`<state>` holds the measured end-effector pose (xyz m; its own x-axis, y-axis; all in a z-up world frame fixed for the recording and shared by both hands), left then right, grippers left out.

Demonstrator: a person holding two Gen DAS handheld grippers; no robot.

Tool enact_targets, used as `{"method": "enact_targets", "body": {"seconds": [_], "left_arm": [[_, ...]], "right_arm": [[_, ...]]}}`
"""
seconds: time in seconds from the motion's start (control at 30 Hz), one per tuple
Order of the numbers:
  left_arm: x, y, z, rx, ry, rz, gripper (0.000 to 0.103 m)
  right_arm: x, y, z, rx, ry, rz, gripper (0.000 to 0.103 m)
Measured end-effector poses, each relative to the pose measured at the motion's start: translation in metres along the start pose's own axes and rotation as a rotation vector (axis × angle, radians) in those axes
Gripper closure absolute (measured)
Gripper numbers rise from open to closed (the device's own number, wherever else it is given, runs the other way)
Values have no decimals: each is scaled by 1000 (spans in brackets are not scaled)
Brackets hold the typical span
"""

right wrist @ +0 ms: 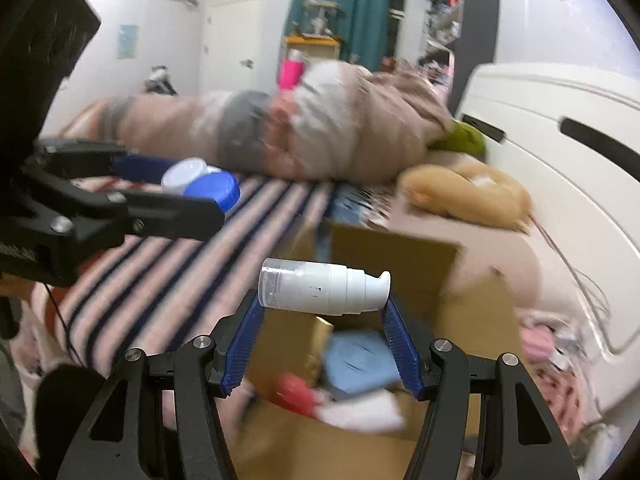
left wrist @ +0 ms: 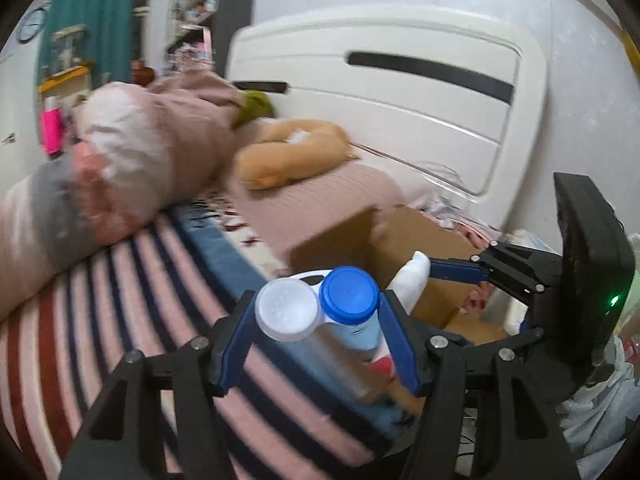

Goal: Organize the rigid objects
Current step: 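Carry the lens case and lotion bottle into the box and open both grippers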

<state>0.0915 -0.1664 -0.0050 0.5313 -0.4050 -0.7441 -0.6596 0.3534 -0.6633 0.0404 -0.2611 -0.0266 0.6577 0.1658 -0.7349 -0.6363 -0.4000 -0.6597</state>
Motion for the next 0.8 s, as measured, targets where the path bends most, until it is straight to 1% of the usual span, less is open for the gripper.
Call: {"method": "enact_targets", "body": {"seconds": [0.1,0.23,0.33,0.37,0.4,0.43,0.47,0.57,0.6,0.63,0.67,0.73,0.8], "left_arm": [[33,-11,-21,25,30,53,45],[71,-16,-35,63,9,124,45],[85,-14,-38,75,3,151,45],[89,-13,-38,78,-3,161,44],[91,-12,-36,79,-11,166,43],[92,-11,-33,78,-25,167,40],[92,-11,-32,75,-26,163,36],[82,-11,-28,58,-14,133,28],[76,-11,-27,52,-19,120,25],[69,-11,-25,44,-31,100,19],[59,-11,-22,33,-46,74,16],[42,-8,-17,14,-58,39,15],[22,-4,-10,-16,-79,2,13]], "right_arm": [[11,18,-28,18,14,47,46],[24,29,-44,8,-13,87,46],[29,33,-49,-5,-14,97,45],[31,34,-49,-10,-15,99,44],[32,36,-49,-11,-15,100,39],[33,36,-48,-14,-16,102,37],[33,36,-48,-16,-16,103,33],[32,35,-44,-29,-9,99,33],[30,34,-42,-31,-11,99,32],[29,33,-40,-33,-14,98,31],[27,31,-39,-32,-20,92,27],[21,27,-36,-29,-39,70,22],[11,20,-31,-17,-87,28,20]]}}
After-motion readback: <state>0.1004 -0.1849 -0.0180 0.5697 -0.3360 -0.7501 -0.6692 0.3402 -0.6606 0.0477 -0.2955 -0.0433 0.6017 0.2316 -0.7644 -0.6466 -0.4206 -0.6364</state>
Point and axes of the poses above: each gripper's, at about its wrist camera, not at the fingertips, and x roughly the way its jaws point, z to its left, y to its underside, the point moved 6 cm from there along x, roughly the way its jaws point, and after that the axes turned 11 degrees about z, right-handed, at the moved point
